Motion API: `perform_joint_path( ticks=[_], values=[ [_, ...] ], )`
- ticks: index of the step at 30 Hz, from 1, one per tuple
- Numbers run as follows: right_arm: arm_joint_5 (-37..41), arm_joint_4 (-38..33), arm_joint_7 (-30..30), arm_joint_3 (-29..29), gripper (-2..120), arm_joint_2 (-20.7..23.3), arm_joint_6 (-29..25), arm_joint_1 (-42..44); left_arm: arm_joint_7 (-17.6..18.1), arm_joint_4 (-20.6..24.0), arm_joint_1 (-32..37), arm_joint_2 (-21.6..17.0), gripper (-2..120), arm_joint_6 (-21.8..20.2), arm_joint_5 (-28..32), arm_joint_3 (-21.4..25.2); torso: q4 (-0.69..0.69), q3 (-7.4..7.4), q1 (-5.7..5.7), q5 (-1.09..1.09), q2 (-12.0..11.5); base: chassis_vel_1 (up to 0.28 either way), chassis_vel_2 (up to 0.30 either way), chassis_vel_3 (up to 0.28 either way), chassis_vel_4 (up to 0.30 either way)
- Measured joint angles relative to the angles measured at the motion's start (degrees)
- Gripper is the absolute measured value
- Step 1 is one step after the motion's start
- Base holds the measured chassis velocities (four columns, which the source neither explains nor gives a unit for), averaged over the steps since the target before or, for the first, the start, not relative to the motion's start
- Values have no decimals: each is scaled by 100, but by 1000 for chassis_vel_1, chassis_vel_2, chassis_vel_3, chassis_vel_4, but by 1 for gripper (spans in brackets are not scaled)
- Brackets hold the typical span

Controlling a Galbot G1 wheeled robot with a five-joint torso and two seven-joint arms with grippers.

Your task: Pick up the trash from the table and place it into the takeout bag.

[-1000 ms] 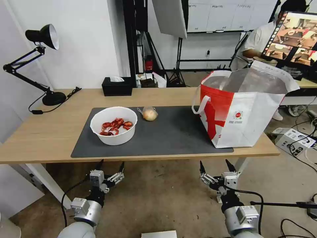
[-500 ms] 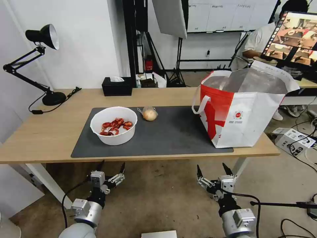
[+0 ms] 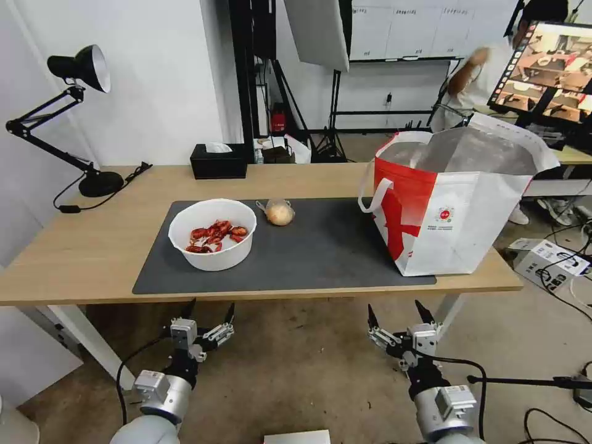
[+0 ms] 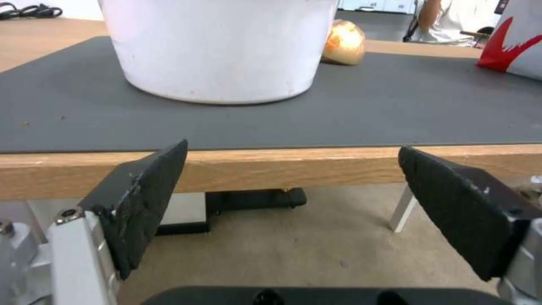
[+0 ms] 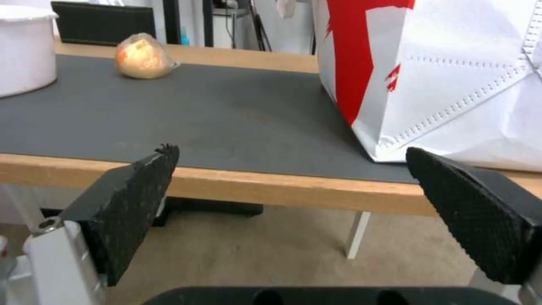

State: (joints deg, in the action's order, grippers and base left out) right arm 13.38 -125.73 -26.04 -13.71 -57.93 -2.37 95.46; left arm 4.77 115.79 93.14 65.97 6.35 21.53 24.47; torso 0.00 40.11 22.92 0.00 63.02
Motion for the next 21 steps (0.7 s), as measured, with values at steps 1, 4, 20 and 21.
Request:
perform_joint_path(
  ticks=[1, 4, 20, 21],
  values=[
    [32, 17, 29, 3, 100, 15, -3, -38, 0, 0, 2, 1, 100, 0, 0, 1, 0, 0, 0, 0, 0, 0, 0, 0, 0],
    [178, 68, 159, 41, 100, 86, -81, -201, 0, 0, 6, 5, 100, 0, 0, 1, -1, 0, 0, 0, 0, 0, 0, 0, 0],
    [2432, 1051, 1310, 1456, 100, 1272, 251, -4205, -3, 55, 81, 2, 100, 7, -3, 60, 0, 1, 1, -1, -1, 0, 0, 0, 0],
    [2561, 1274, 1308, 1750, 100, 1221, 295, -4596, -3, 56, 83, 1, 100, 9, -3, 69, 0, 1, 2, -2, 0, 0, 0, 0, 0]
  ],
)
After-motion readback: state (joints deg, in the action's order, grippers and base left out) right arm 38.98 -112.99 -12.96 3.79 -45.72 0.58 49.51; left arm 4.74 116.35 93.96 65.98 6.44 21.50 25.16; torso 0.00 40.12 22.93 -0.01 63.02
